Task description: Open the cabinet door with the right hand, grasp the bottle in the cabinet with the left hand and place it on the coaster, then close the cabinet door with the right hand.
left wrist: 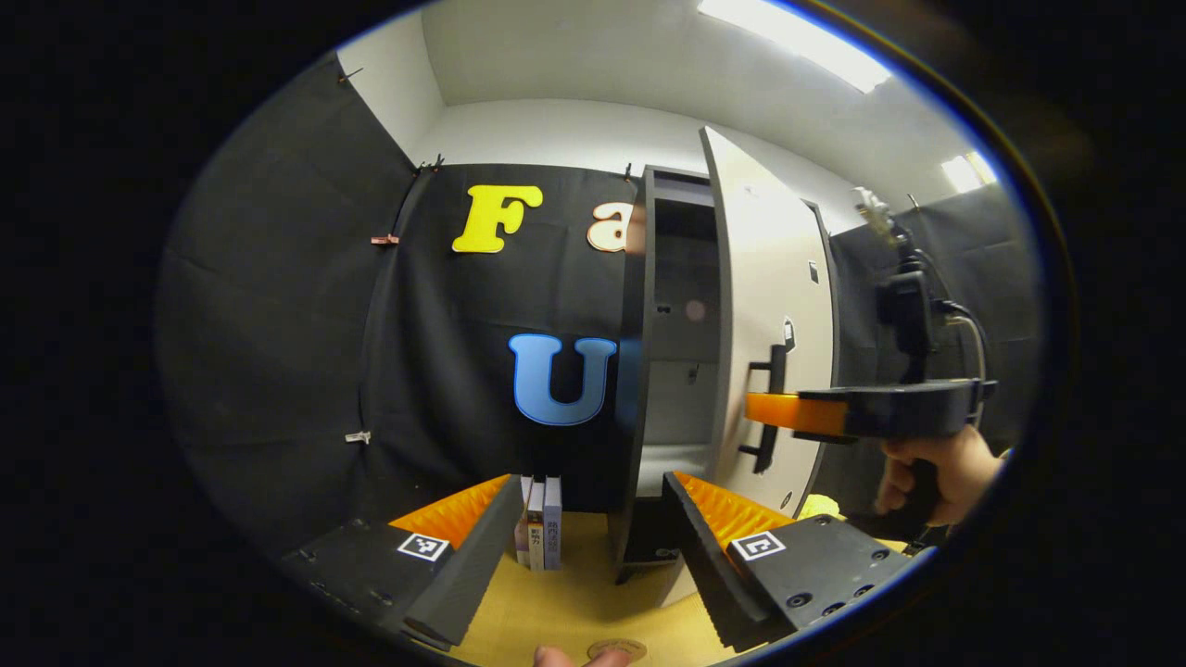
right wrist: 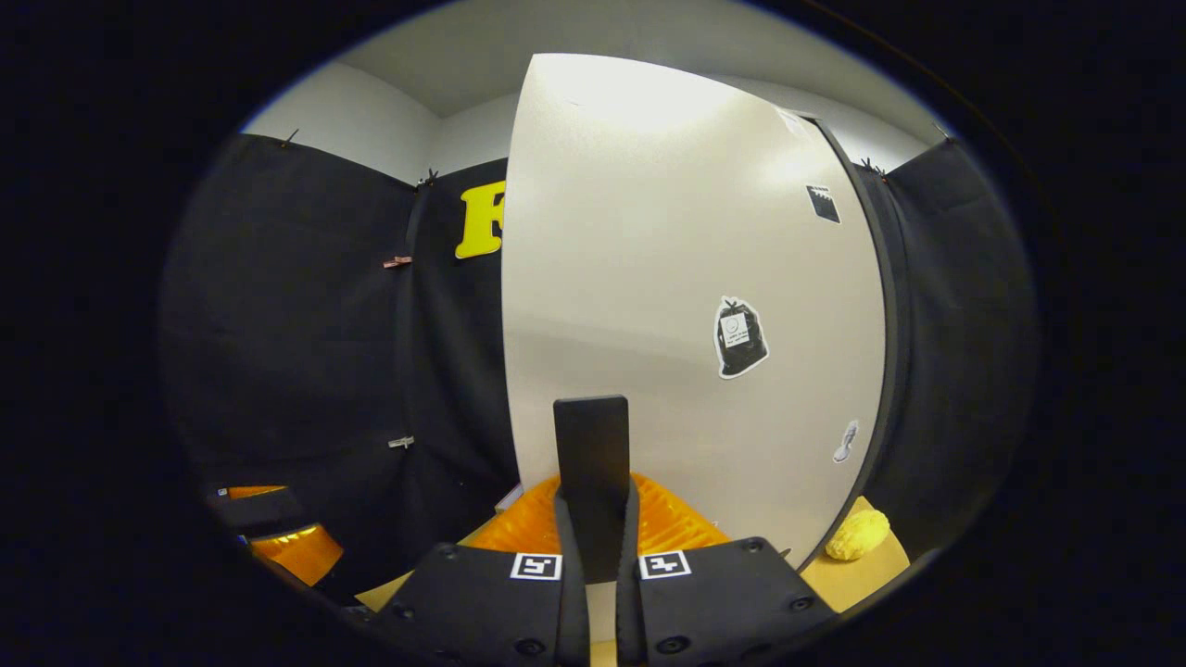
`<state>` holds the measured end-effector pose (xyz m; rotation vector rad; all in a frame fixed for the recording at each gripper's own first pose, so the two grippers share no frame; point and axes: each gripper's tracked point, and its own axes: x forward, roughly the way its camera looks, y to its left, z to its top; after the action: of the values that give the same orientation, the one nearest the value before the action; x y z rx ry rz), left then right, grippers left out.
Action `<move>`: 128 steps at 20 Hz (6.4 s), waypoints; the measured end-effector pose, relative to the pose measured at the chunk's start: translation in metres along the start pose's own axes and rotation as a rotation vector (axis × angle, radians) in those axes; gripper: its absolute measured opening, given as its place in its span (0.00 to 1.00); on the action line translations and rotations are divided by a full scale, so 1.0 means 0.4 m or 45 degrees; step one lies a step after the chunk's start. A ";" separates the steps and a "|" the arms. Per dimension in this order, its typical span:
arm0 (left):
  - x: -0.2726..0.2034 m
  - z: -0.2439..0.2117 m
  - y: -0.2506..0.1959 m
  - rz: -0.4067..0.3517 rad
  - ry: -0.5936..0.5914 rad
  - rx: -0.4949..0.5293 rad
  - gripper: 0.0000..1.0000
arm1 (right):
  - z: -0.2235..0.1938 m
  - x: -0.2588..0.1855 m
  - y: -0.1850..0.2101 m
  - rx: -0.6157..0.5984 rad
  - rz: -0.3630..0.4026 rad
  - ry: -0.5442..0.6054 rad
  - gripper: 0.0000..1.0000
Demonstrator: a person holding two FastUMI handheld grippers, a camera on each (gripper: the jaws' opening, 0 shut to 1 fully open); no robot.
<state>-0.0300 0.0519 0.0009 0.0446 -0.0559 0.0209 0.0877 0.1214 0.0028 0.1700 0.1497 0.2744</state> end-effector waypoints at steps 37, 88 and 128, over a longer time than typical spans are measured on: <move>0.324 -0.006 -0.595 -0.194 0.003 0.060 0.95 | 0.039 -0.574 -0.636 0.081 -0.331 -0.089 0.08; 0.414 -0.136 -0.418 -0.274 -0.012 0.076 0.77 | 0.054 -0.589 -0.818 -0.029 -0.696 -0.227 0.98; 0.036 -0.982 -0.144 -0.283 0.222 -0.063 0.83 | 0.030 -0.621 -0.671 -0.160 -0.851 -0.144 0.98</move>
<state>0.0073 0.0125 -0.3925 -0.0011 0.1228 -0.1988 -0.0782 -0.2046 -0.0050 0.0044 0.0702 -0.3905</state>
